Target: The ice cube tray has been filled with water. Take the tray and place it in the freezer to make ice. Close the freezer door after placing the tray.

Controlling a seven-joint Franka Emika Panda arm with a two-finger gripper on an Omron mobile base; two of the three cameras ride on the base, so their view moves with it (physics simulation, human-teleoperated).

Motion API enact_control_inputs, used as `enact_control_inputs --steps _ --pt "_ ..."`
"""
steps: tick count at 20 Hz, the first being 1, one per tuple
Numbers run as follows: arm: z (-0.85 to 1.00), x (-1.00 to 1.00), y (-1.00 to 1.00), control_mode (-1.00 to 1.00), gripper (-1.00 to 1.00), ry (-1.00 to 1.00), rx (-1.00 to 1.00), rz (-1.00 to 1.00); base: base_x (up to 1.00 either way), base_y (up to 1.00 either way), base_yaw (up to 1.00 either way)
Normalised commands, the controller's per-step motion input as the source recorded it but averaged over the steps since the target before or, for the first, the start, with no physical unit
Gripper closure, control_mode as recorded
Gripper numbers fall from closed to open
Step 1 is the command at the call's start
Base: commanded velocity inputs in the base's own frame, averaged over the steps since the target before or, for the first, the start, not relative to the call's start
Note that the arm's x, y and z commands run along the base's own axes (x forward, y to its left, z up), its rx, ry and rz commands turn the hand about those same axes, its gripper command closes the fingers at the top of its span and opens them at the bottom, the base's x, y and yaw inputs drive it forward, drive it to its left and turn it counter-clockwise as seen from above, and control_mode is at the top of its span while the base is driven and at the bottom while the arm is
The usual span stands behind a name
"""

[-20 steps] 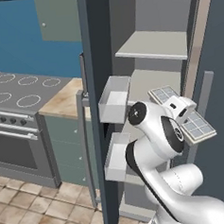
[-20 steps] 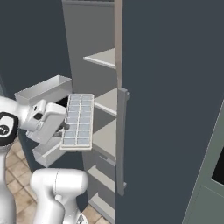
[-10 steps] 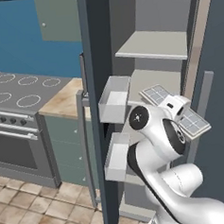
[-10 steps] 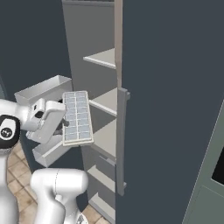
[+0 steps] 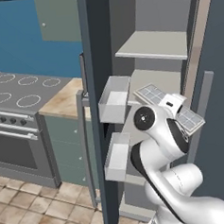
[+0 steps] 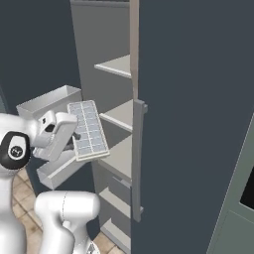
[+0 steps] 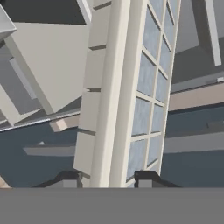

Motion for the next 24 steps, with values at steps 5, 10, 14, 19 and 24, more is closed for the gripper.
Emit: enact_control_inputs --steps 5,10,14,19,24 --pt "0.0 0.2 0.0 -1.0 1.0 0.0 0.0 0.03 0.0 0.0 0.0" --pt "0.0 0.23 0.0 -1.0 1.0 0.0 0.0 0.0 0.0 0.0 0.0" --pt "0.0 0.23 0.0 -1.0 1.0 0.0 0.0 0.0 0.0 0.0 0.0" --pt "0.0 0.2 0.0 -1.0 1.0 0.0 0.0 0.0 0.0 0.0 0.0" --pt "0.0 0.25 0.0 -1.0 1.0 0.0 0.0 0.0 0.0 0.0 0.0"
